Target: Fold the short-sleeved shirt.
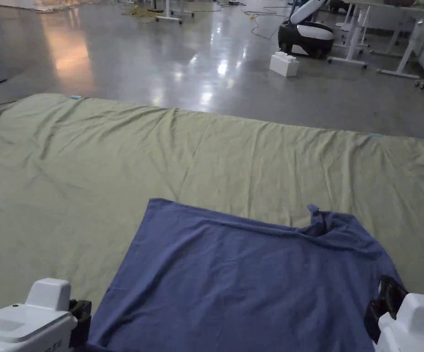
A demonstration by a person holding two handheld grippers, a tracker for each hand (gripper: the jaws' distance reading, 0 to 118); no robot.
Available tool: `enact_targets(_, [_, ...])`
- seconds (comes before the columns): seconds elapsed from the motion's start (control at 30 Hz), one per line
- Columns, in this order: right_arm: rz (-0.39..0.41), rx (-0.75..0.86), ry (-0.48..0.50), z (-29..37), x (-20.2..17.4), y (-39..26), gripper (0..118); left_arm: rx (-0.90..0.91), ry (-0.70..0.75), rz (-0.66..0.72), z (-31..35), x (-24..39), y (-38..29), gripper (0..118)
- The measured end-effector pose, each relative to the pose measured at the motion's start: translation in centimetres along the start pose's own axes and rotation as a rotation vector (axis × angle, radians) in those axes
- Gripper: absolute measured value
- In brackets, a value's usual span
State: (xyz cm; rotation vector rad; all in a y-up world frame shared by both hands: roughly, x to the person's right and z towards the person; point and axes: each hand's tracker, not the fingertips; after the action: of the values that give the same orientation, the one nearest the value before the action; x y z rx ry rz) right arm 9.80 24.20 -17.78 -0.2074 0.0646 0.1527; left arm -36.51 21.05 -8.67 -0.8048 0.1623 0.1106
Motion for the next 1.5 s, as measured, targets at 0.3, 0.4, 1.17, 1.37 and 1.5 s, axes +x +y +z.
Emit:
enact_targets(0.3, [0.034, -0.073, 0.036, -0.4, -1.1, -1.2, 1, -0.17, 0.041, 0.129, -4.3, -2.5, -0.8, 79])
enact_targets(0.4, [0.033, -0.086, 0.04, -0.3, -1.1, -1.2, 1, -0.25, 0.087, 0.103, -6.1, -2.5, -1.2, 79])
enact_targets(1.17, [0.038, -0.259, 0.035, 1.5, 2.8, -3.3, 1, -0.243, -0.019, 0.078, -4.6, -0.9, -0.5, 7])
enact_targets(1.37, [0.004, -0.536, 0.003, 2.4, 7.2, -5.3, 51, -0.202, -0.019, 0.077, -3.5, -1.0, 0.0, 7])
enact_targets(1.5, [-0.025, -0.651, -0.031, 3.2, 8.9, -8.0, 60, -0.202, -0.014, 0.079, -3.4, -0.5, -0.2, 7])
